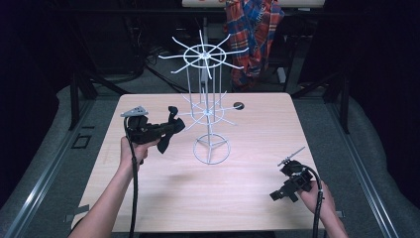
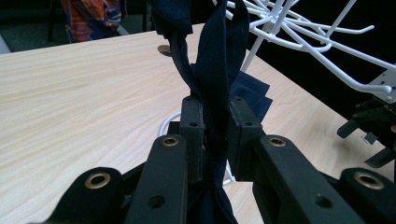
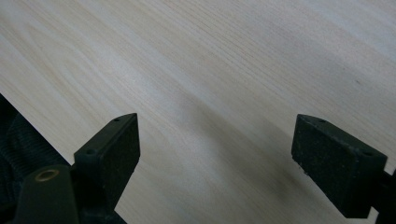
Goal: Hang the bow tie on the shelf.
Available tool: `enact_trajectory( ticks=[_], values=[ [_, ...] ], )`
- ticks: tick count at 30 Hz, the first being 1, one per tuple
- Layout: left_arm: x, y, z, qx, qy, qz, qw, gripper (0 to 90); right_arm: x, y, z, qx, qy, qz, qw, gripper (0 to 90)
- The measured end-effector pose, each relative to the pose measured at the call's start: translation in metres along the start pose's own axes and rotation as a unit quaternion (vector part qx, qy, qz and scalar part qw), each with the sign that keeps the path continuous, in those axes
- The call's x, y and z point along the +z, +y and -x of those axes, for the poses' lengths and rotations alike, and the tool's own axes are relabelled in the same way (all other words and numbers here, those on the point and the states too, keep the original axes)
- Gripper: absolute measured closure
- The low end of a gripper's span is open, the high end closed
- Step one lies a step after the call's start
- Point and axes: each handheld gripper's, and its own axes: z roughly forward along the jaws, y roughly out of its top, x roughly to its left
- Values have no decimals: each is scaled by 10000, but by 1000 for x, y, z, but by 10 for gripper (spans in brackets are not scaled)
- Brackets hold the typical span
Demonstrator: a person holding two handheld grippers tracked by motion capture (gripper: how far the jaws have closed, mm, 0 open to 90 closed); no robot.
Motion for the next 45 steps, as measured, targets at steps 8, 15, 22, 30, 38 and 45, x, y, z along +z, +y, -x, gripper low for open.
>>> enact_trajectory(
  ticks=[8,15,22,30,38,45],
  values=[
    [7,0,3,79,-65,-117,9999,789,0,-4,0,60,-4,61,10000,152],
    [16,-1,5,159,-89,-301,9994,789,-3,-5,2,-34,18,-116,9999,152],
    [25,-2,8,268,-50,-399,9988,788,-2,-9,1,78,-29,-43,10000,152],
    [35,-3,9,328,-73,-433,9985,788,0,-10,0,229,38,81,9997,152],
    [43,-3,13,390,-175,-308,9986,787,0,-10,2,153,9,-17,9999,152],
    [51,-2,15,440,-230,-449,9978,786,-2,-10,3,63,-55,-104,9999,152]
  ],
)
